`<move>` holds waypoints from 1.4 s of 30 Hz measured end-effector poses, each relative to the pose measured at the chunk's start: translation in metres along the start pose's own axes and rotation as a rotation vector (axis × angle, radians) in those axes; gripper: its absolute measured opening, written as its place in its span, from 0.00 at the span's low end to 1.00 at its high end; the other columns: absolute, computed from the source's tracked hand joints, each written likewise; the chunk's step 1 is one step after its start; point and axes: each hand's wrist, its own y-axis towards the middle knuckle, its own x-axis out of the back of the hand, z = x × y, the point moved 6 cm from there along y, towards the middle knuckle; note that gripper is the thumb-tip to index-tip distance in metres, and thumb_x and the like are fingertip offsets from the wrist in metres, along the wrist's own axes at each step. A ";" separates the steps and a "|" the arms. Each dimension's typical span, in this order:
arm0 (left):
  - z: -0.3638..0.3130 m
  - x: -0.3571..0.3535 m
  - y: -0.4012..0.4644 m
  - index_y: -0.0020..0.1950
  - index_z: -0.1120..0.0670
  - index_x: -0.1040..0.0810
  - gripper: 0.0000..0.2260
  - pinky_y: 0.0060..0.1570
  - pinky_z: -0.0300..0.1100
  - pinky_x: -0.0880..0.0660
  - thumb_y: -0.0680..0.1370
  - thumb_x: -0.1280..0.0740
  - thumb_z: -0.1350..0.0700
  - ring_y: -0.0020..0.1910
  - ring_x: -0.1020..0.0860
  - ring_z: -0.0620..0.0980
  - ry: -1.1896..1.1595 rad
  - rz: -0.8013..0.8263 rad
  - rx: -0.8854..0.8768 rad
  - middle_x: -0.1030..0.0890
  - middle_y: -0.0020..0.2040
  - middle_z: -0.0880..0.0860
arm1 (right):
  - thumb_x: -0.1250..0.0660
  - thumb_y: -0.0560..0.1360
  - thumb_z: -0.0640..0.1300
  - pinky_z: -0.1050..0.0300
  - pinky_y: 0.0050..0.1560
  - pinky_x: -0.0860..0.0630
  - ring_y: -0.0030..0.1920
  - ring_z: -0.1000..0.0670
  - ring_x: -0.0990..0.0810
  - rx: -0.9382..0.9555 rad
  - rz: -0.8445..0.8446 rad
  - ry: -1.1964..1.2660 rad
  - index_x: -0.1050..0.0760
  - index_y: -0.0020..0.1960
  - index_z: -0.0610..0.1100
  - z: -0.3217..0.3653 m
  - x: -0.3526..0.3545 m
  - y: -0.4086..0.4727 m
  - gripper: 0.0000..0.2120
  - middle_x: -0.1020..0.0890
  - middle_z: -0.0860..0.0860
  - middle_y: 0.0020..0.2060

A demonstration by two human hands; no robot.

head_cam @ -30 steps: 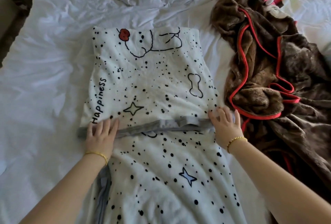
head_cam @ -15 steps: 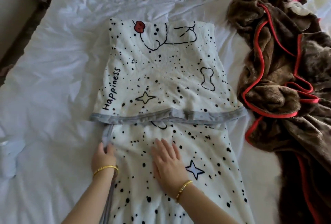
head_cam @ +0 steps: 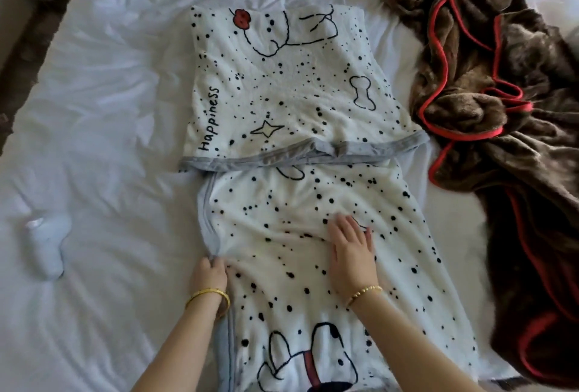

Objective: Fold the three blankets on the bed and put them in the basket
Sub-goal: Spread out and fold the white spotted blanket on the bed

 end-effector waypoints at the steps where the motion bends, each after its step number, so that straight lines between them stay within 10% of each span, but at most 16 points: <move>1: 0.006 0.013 0.001 0.53 0.67 0.25 0.12 0.50 0.49 0.31 0.79 0.43 0.61 0.53 0.25 0.65 0.013 -0.102 -0.009 0.23 0.54 0.69 | 0.50 0.81 0.47 0.47 0.72 0.64 0.76 0.50 0.52 -0.149 0.024 -0.034 0.41 0.74 0.49 -0.028 0.004 -0.010 0.21 0.43 0.50 0.75; 5: 0.024 0.036 -0.002 0.59 0.67 0.29 0.13 0.55 0.53 0.31 0.80 0.43 0.59 0.56 0.26 0.68 -0.020 -0.213 0.044 0.25 0.57 0.70 | 0.58 0.81 0.52 0.45 0.74 0.64 0.76 0.50 0.59 -0.422 0.097 -0.147 0.53 0.76 0.49 -0.104 0.012 -0.058 0.25 0.53 0.51 0.76; 11: 0.044 -0.003 -0.059 0.58 0.59 0.37 0.22 0.44 0.46 0.30 0.75 0.34 0.45 0.51 0.23 0.61 0.009 0.014 -0.088 0.26 0.50 0.57 | 0.46 0.78 0.55 0.42 0.73 0.50 0.74 0.40 0.46 -0.787 -0.149 0.136 0.48 0.75 0.41 -0.150 0.023 -0.115 0.30 0.44 0.42 0.74; 15: 0.081 -0.010 -0.082 0.58 0.64 0.33 0.13 0.49 0.51 0.27 0.79 0.41 0.57 0.51 0.24 0.65 0.037 -0.045 -0.051 0.25 0.55 0.67 | 0.43 0.77 0.57 0.47 0.53 0.29 0.53 0.39 0.26 -0.808 -0.183 0.327 0.33 0.58 0.38 -0.169 0.012 -0.143 0.22 0.24 0.39 0.54; 19: 0.101 0.010 -0.094 0.57 0.69 0.32 0.11 0.51 0.55 0.30 0.80 0.45 0.63 0.53 0.26 0.69 -0.040 -0.283 -0.006 0.26 0.56 0.72 | 0.42 0.78 0.54 0.56 0.32 0.37 0.34 0.52 0.29 -0.804 -0.173 0.567 0.32 0.48 0.43 -0.182 0.002 -0.171 0.14 0.24 0.49 0.36; 27: 0.169 -0.033 -0.147 0.49 0.62 0.26 0.12 0.46 0.45 0.31 0.75 0.33 0.53 0.48 0.24 0.58 0.017 0.130 0.075 0.22 0.50 0.61 | 0.31 0.73 0.52 0.65 0.31 0.31 0.35 0.54 0.25 -0.733 0.349 0.717 0.26 0.48 0.41 -0.199 -0.023 -0.238 0.14 0.23 0.51 0.34; 33: 0.223 -0.034 -0.178 0.54 0.58 0.29 0.14 0.48 0.48 0.30 0.75 0.32 0.51 0.45 0.27 0.57 -0.007 0.195 0.205 0.25 0.43 0.55 | 0.30 0.73 0.42 0.53 0.53 0.25 0.48 0.46 0.22 -0.678 0.528 0.844 0.27 0.55 0.42 -0.205 -0.046 -0.287 0.13 0.20 0.46 0.47; 38: 0.238 -0.052 -0.206 0.49 0.61 0.28 0.09 0.38 0.42 0.32 0.78 0.38 0.54 0.36 0.28 0.55 0.022 0.141 0.172 0.28 0.35 0.57 | 0.33 0.75 0.45 0.47 0.57 0.25 0.52 0.42 0.22 -0.776 0.456 0.932 0.25 0.57 0.39 -0.203 -0.063 -0.325 0.14 0.19 0.43 0.50; 42: 0.247 -0.041 -0.218 0.46 0.62 0.29 0.07 0.28 0.40 0.40 0.79 0.40 0.57 0.28 0.34 0.52 -0.024 0.058 0.109 0.33 0.30 0.56 | 0.37 0.77 0.46 0.52 0.42 0.24 0.45 0.44 0.21 -0.784 0.277 1.026 0.26 0.55 0.43 -0.199 -0.057 -0.348 0.09 0.19 0.44 0.46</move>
